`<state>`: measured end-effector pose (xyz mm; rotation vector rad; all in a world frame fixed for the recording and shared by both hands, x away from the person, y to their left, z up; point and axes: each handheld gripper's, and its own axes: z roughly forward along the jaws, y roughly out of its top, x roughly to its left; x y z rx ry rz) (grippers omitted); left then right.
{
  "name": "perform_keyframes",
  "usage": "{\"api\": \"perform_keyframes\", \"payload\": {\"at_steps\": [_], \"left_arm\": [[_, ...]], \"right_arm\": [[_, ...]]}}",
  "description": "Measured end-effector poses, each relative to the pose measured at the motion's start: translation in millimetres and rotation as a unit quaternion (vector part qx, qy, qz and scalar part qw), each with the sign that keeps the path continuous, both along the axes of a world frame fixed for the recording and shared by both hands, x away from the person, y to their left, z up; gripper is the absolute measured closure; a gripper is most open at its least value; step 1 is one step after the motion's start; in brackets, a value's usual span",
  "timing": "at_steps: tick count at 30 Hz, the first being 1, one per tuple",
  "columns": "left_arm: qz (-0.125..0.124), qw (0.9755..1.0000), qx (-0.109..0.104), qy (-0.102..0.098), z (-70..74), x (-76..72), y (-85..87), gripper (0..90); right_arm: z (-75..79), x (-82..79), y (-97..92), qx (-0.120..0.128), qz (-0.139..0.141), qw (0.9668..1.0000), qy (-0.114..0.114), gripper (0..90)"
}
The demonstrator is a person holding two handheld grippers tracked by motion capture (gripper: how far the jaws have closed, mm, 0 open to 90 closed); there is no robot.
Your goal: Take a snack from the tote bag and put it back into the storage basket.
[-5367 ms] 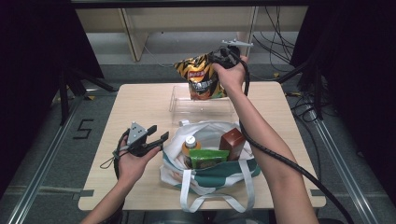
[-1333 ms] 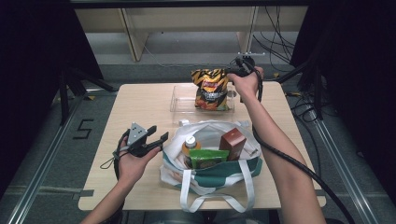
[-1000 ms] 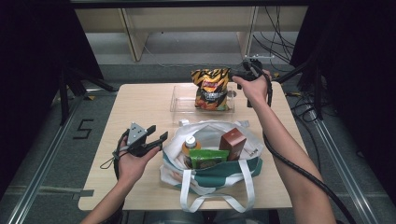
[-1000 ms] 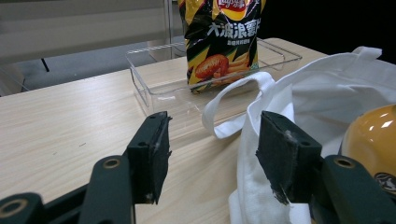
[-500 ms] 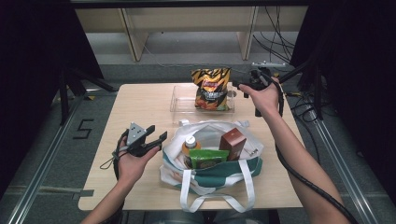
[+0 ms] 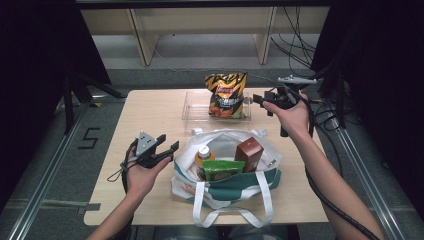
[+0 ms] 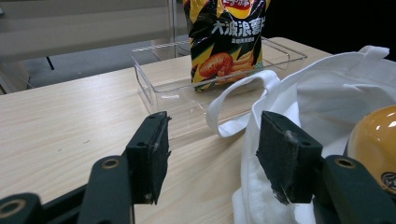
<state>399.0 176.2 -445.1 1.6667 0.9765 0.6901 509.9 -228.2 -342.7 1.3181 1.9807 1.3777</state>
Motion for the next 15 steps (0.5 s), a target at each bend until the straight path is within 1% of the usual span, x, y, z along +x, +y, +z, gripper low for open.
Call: {"api": "perform_keyframes", "payload": {"at_steps": [1, 2, 4, 5, 6, 7, 9, 10, 11, 12, 13, 14, 15], "left_arm": [[-0.004, 1.0000, 0.002, -0.003, -0.3, 0.7, 0.1, 42.7], [0.000, 1.0000, 0.002, 0.001, -0.1, -0.2, -0.4, 42.7], [-0.002, 1.0000, 0.002, 0.000, -0.3, -0.2, -0.7, 42.7], [-0.002, 1.0000, 0.002, 0.001, -0.3, -0.3, -1.0, 42.7], [-0.002, 1.0000, 0.001, 0.001, -0.3, -0.4, -1.2, 42.7], [-0.002, 1.0000, 0.002, 0.001, -0.3, -0.6, -1.4, 42.7], [-0.001, 1.0000, 0.002, 0.001, -0.2, -0.8, -1.4, 42.6], [-0.001, 1.0000, 0.002, 0.001, -0.1, -0.7, -1.4, 42.6], [-0.001, 1.0000, 0.001, 0.001, 0.0, -0.7, -1.4, 42.6], [-0.001, 1.0000, 0.002, 0.001, 0.0, -0.8, -1.4, 42.6], [-0.001, 1.0000, 0.002, 0.001, 0.0, -0.8, -1.4, 42.6], [-0.001, 1.0000, 0.002, 0.001, 0.1, -0.9, -1.4, 42.6], [-0.001, 1.0000, 0.003, 0.001, 0.0, -0.9, -1.4, 42.6]], "right_arm": [[0.6, -3.8, 0.7, 0.007, -0.003, 0.9999, 0.009, 45.7], [-0.2, -7.6, -0.2, 0.012, -0.001, 0.9999, 0.006, 45.3], [-0.4, -13.8, -1.8, 0.013, 0.001, 0.9999, 0.006, 44.6], [-1.5, -14.1, -4.3, 0.006, 0.009, 0.9999, -0.006, 44.4], [-0.5, -19.3, -4.0, 0.010, 0.003, 0.9999, 0.002, 44.0], [-1.0, -21.7, -4.0, 0.016, 0.003, 0.9999, 0.002, 44.0], [-2.1, -27.5, -6.4, 0.001, 0.008, 0.9999, -0.011, 43.4], [-2.4, -31.1, -6.7, 0.001, 0.009, 0.9999, -0.010, 43.2], [-2.4, -35.3, -6.1, 0.011, 0.008, 0.9999, -0.002, 43.0], [-2.6, -39.0, -5.9, 0.017, 0.010, 0.9998, -0.001, 42.7], [-2.8, -42.7, -5.9, 0.016, 0.010, 0.9998, -0.001, 42.4], [-3.4, -45.2, -6.9, 0.010, 0.015, 0.9998, -0.008, 42.2], [-4.4, -47.8, -7.4, 0.011, 0.015, 0.9998, -0.012, 42.0]]}}
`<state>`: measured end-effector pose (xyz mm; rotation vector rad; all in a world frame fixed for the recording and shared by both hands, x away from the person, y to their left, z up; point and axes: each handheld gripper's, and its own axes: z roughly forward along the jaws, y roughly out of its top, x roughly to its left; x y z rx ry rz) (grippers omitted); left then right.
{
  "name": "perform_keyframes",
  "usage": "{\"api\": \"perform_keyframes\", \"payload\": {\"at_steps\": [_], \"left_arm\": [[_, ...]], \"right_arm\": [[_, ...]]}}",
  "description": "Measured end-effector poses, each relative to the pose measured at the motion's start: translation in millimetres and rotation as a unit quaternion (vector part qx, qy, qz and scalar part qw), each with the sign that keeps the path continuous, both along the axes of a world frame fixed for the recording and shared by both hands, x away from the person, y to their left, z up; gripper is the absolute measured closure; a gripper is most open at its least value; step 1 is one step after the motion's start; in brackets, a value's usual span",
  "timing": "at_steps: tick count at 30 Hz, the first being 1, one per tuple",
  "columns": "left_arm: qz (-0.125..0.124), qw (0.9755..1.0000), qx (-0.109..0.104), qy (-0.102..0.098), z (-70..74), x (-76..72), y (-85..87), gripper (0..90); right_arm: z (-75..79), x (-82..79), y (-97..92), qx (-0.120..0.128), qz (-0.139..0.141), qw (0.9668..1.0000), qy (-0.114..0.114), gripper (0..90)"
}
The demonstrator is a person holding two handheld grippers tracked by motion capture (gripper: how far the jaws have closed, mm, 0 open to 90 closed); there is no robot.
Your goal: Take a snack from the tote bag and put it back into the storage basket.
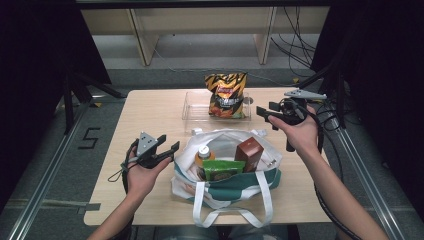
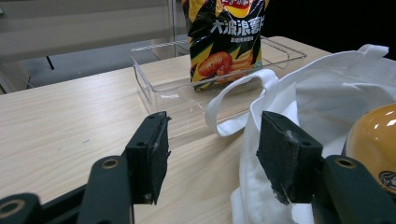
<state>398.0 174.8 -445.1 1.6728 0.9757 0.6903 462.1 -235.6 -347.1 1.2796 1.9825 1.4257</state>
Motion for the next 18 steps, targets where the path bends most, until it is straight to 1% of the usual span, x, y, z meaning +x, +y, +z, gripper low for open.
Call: {"api": "perform_keyframes", "payload": {"at_steps": [1, 2, 4, 5, 6, 7, 9, 10, 11, 12, 13, 14, 15, 17, 18], "left_arm": [[0.000, 1.0000, 0.000, 0.000, 0.0, 0.1, 0.0, 42.6], [0.000, 1.0000, 0.000, 0.001, -0.2, 0.1, -0.2, 42.6], [-0.002, 1.0000, 0.002, -0.001, 0.0, 0.0, -0.2, 42.6], [-0.001, 1.0000, 0.001, 0.000, 0.0, -0.2, -0.4, 42.6], [-0.001, 1.0000, 0.001, -0.001, 0.1, -0.2, -0.3, 42.6], [-0.001, 1.0000, 0.001, -0.001, 0.3, -0.3, -0.2, 42.6], [0.000, 1.0000, 0.002, -0.001, 0.3, -0.3, -0.2, 42.6], [0.000, 1.0000, 0.001, 0.000, 0.3, -0.4, -0.3, 42.6], [0.000, 1.0000, 0.002, -0.001, 0.2, -0.5, -0.3, 42.6], [0.000, 1.0000, 0.001, 0.000, 0.2, -0.5, -0.4, 42.5], [0.000, 1.0000, 0.001, 0.000, 0.2, -0.5, -0.4, 42.5], [0.000, 1.0000, 0.001, -0.001, 0.2, -0.6, -0.5, 42.6], [-0.003, 1.0000, -0.001, -0.003, 0.0, 0.0, -0.5, 42.6], [-0.001, 1.0000, 0.004, -0.002, 0.6, -0.7, 0.0, 42.6], [0.000, 1.0000, 0.001, -0.001, 0.3, -0.8, -0.1, 42.6]], "right_arm": [[0.1, -2.7, -0.5, 0.007, 0.003, 1.0000, 0.004, 41.8], [-0.3, -4.9, -0.4, 0.009, 0.001, 0.9999, 0.005, 41.6], [0.1, -10.4, -0.9, 0.008, 0.005, 0.9999, 0.004, 41.4], [0.0, -12.8, -0.9, 0.012, 0.008, 0.9999, 0.005, 41.3], [-0.1, -14.9, -1.6, 0.004, 0.010, 0.9999, 0.003, 41.3], [-0.7, -16.6, -1.7, 0.004, 0.009, 0.9999, 0.003, 41.2], [-2.5, -22.5, -0.2, 0.013, 0.011, 0.9999, 0.002, 41.2], [-2.2, -26.4, 0.5, 0.014, 0.010, 0.9998, 0.010, 41.2], [-4.2, -26.3, -0.6, 0.003, 0.021, 0.9997, -0.010, 41.1], [-3.5, -30.9, 1.1, 0.012, 0.014, 0.9998, 0.011, 41.1], [-5.7, -32.0, 0.6, 0.006, 0.021, 0.9997, -0.003, 41.0], [-6.5, -34.8, 1.3, 0.012, 0.023, 0.9996, 0.006, 40.9], [-7.6, -36.0, 1.1, 0.010, 0.023, 0.9997, 0.001, 40.9], [-9.6, -41.3, 2.2, 0.011, 0.023, 0.9997, 0.005, 40.8], [-11.0, -42.5, 2.1, 0.011, 0.027, 0.9996, 0.002, 40.8]]}}
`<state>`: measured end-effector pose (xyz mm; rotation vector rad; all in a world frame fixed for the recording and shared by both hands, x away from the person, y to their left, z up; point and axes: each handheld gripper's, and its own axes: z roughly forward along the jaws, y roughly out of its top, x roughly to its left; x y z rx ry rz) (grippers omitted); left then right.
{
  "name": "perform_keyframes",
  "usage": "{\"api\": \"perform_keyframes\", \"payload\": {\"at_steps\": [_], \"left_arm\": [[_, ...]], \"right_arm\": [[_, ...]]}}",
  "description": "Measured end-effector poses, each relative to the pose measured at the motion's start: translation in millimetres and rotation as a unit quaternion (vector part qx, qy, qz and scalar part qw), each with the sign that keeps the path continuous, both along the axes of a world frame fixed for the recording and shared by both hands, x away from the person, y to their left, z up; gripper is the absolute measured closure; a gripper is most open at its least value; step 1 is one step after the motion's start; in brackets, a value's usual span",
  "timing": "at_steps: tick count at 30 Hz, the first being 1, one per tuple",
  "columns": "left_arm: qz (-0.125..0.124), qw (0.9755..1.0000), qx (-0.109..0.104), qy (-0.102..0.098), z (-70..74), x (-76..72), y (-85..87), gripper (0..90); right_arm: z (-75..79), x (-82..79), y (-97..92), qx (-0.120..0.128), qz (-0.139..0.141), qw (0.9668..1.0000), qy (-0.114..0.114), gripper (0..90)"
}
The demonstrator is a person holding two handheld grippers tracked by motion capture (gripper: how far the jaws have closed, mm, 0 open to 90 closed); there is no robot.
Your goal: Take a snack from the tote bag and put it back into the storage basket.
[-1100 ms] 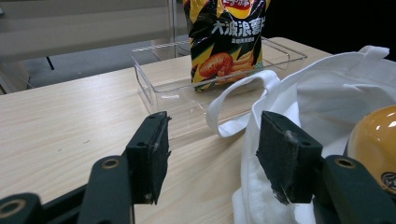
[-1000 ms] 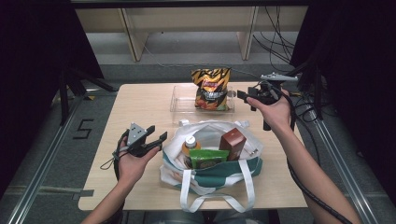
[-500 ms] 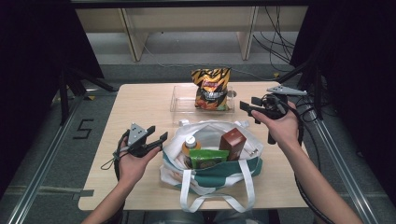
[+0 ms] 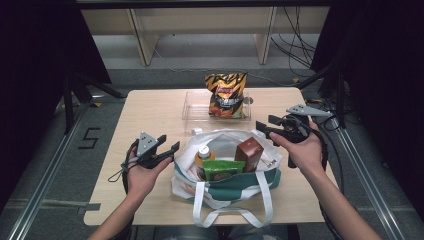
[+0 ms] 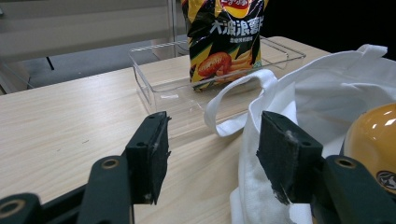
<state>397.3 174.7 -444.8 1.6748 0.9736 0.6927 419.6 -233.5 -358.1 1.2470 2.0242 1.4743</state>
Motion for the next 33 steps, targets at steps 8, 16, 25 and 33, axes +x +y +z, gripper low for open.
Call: {"api": "perform_keyframes", "payload": {"at_steps": [8, 16, 25, 33], "left_arm": [[0.000, 1.0000, 0.000, 0.000, -0.2, 0.2, 0.1, 42.6], [0.000, 1.0000, -0.004, 0.002, -1.3, -0.4, -0.2, 42.6], [-0.004, 1.0000, -0.003, 0.002, -4.4, 1.1, 0.8, 42.7], [-0.006, 1.0000, 0.000, -0.003, -1.9, -0.8, -1.6, 42.7]], "right_arm": [[1.0, -17.1, 3.3, 0.004, 0.012, 0.9999, 0.000, 40.7], [-5.5, -32.8, 7.1, 0.013, 0.015, 0.9998, 0.009, 39.7], [-8.1, -44.4, 8.3, 0.009, 0.025, 0.9996, -0.001, 35.5], [-14.0, -46.4, 10.1, 0.005, 0.021, 0.9998, -0.005, 34.5]]}}
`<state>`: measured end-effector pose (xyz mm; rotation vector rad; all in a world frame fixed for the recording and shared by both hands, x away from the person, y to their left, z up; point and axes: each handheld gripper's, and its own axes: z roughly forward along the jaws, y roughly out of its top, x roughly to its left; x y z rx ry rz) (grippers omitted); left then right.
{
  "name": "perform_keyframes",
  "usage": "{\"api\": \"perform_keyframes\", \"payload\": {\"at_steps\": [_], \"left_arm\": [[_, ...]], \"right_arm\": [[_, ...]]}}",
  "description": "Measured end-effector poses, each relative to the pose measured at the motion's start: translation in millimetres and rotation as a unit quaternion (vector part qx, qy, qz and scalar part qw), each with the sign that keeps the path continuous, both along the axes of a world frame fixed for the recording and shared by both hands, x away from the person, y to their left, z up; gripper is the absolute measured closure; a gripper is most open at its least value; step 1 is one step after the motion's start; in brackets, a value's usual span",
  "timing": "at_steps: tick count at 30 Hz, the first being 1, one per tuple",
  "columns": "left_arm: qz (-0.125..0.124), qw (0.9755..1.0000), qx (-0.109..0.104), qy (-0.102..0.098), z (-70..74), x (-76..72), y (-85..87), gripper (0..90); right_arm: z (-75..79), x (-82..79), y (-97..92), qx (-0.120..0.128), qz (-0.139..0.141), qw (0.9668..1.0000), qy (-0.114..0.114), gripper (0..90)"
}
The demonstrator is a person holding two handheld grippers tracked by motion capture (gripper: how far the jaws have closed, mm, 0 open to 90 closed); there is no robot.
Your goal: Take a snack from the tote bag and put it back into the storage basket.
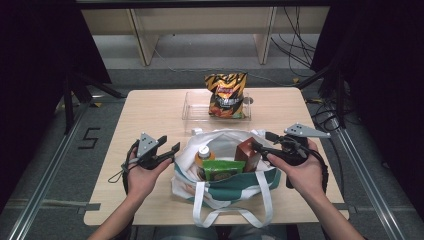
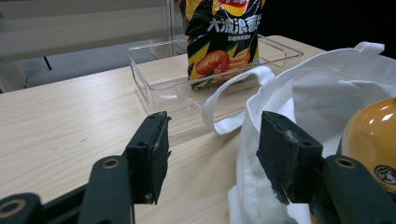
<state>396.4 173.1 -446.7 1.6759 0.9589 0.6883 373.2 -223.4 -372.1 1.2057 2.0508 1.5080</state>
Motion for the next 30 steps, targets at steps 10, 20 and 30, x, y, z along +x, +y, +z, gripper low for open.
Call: {"api": "perform_keyframes", "payload": {"at_steps": [10, 20, 30], "left_arm": [[0.000, 1.0000, -0.001, 0.000, 0.7, 1.3, -0.4, 42.7], [0.000, 1.0000, 0.002, -0.002, 2.7, -1.8, -4.2, 42.7], [-0.003, 1.0000, 0.002, -0.003, 2.6, -1.4, -4.4, 42.7]], "right_arm": [[7.1, -3.5, 0.4, 0.007, 0.006, 0.9999, -0.007, 33.9], [5.9, -11.4, 8.8, 0.007, 0.014, 0.9999, -0.002, 30.2], [-1.7, -9.7, 16.9, -0.007, 0.032, 0.9993, -0.018, 26.5]]}}
